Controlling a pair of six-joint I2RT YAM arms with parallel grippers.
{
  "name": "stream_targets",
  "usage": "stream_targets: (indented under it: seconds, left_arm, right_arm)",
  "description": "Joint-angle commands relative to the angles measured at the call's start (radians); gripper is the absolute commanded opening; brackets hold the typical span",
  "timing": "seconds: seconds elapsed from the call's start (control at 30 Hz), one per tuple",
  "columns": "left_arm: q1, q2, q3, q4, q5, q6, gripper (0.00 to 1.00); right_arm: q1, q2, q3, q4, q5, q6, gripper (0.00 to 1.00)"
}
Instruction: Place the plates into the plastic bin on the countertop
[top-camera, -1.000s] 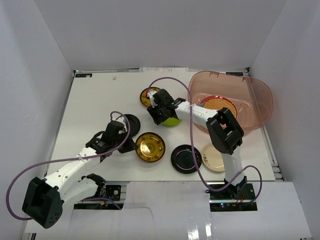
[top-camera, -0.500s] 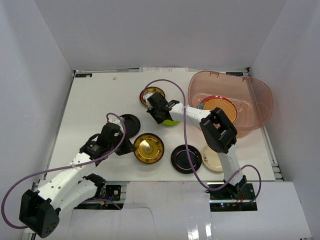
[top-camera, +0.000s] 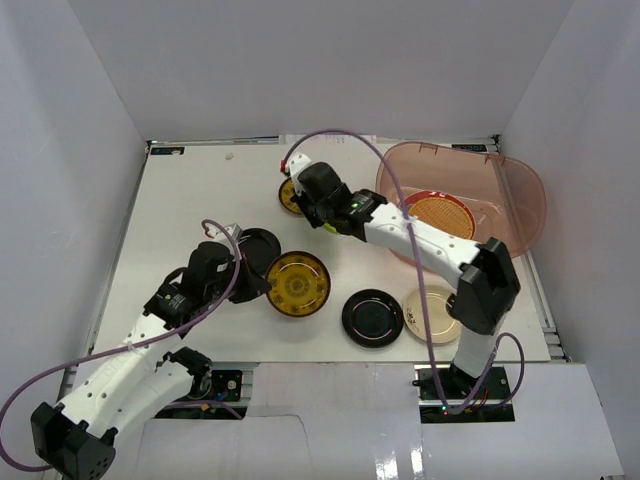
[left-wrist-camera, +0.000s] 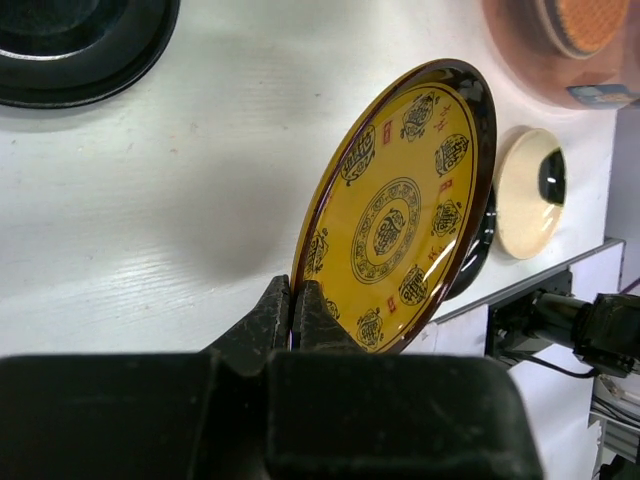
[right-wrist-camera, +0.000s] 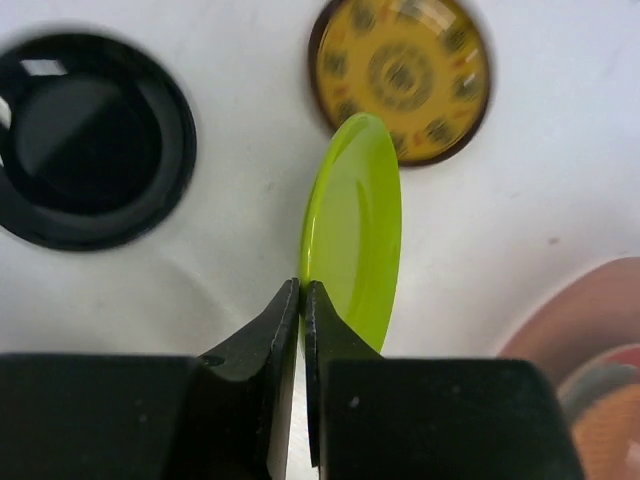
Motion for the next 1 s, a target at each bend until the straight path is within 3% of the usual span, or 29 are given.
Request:
stream_targets:
  seconds: [0.0,0.17,0.47,0.6,0.87,0.97]
  left_arm:
    - [-0.001,-0.027,0.068,0.055,0.039,0.013,0.0]
    - [-0.001,0.023,0.098,0.109,0.107,0.01,0.0]
    - [-0.003,0.177,0.258,0.214,0.187,0.024,0.0]
    - [-0.009,0.299,0.357,0.251,0.242,0.016,0.0]
    - [-0.038,0.442,0.505,0.259,0.216,0.024,0.0]
    - [-0.044,0.487,0.538,0.257,0.207,0.023,0.0]
  right_arm:
    - [-0.002,-0.157,0.072,0.032,0.082,-0.011,0.08]
    - [-0.071,-0.239,0.031,0.026,0.207,-0.045,0.08]
    - [-0.376,-0.346,-0.13,0.05,0.245,-0.031,0.08]
    - [-0.47,-0.316,-0.238,0.085,0.205,0.01,0.08]
    - [-0.563,-0.311,-0.376,0.151,0.084,0.107,0.08]
    - [-0.589,-0.323,-0.398,0.153,-0.008,0.156,0.22]
